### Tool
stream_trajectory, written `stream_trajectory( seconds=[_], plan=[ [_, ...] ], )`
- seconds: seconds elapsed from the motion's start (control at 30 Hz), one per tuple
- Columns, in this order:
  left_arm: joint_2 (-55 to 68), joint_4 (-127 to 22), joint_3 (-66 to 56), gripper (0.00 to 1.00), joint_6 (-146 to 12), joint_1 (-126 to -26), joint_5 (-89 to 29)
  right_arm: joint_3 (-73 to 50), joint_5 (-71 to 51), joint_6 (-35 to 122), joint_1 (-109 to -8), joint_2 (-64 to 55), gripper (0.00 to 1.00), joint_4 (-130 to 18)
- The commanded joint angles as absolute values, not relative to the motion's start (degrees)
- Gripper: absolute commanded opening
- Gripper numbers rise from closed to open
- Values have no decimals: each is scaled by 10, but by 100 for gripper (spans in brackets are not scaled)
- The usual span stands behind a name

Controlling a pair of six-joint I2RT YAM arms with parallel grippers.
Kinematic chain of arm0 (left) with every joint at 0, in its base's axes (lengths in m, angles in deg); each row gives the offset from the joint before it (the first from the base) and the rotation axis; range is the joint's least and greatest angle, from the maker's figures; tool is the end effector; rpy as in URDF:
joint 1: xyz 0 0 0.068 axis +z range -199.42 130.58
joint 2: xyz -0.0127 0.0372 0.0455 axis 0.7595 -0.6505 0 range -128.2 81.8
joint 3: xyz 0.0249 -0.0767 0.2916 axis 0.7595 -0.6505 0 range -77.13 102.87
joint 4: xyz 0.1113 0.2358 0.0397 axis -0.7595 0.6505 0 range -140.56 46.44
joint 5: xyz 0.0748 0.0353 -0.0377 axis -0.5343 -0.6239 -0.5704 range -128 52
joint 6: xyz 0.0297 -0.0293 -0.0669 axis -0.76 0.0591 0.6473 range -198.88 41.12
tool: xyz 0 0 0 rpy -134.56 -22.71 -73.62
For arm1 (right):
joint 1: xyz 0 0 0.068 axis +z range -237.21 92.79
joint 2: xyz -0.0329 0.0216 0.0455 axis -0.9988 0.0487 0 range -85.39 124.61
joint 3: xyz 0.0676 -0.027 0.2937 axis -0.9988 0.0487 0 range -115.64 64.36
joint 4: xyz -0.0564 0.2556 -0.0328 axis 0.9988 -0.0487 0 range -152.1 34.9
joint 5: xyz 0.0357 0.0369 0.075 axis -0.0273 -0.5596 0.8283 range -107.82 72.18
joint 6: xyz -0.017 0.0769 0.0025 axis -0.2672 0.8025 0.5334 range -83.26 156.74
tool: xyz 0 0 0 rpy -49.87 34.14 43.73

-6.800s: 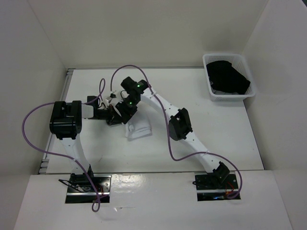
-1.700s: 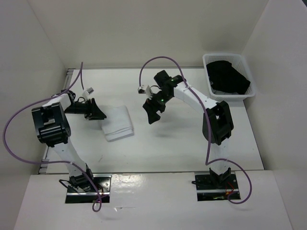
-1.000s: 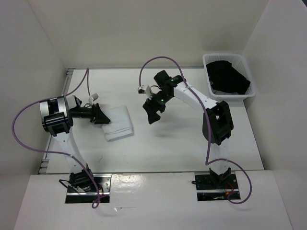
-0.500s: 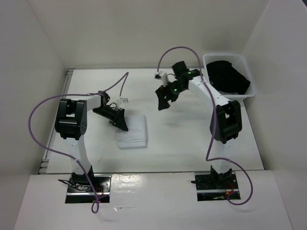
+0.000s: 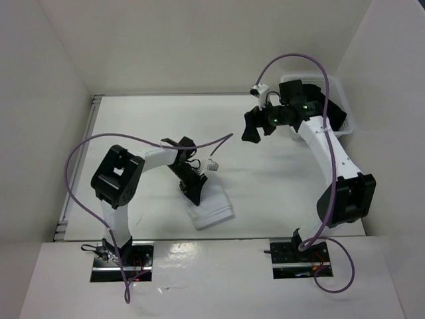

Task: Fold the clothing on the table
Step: Fold the skirt

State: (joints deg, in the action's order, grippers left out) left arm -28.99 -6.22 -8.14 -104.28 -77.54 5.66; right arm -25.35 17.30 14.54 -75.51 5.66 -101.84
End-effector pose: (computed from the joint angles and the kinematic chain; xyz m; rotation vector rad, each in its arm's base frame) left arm 0.2931 -0.2095 0.1461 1.3285 2.5482 -1.1532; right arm 0.3452 0.1112 0.3661 -0.9328 2.1089 0.6410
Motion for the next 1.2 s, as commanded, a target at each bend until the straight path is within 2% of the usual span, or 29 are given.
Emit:
stream_trajectory(
  seconds=[0.0,0.13,0.23,0.37,0.43,0.47,0.5,0.53,0.7,0.8,0.93,1.17],
  plan=[
    [-253,-66,-74,45,-1041,-787,42,-226,165,154,-772,25,99,-983],
    [-188,-61,-46,52,-1016,-787,24,-208,176,154,-797,-12,99,-978],
    [-111,-56,-12,61,-989,-781,-6,-185,176,154,-816,-53,99,-973],
    [20,-49,37,82,-942,-715,-48,-140,181,154,-839,-112,99,-968],
    [76,-69,27,91,-901,-681,-77,-107,175,167,-854,-151,99,-962],
    [140,-77,14,98,-887,-648,-94,-95,175,167,-861,-164,99,-962],
    [173,-98,-3,100,-861,-633,-133,-82,170,173,-866,-189,99,-957],
    [237,-107,-36,100,-844,-620,-163,-54,161,179,-871,-202,99,-948],
    [337,-114,-115,100,-759,-554,-330,19,89,221,-912,-273,99,-920],
    [398,-144,-184,100,-743,-506,-384,62,47,234,-938,-299,99,-904],
    [451,-173,-240,100,-737,-463,-405,99,-10,247,-943,-353,99,-896],
    [451,-173,-240,100,-748,-413,-392,122,-74,268,-955,-418,99,-879]
  ],
)
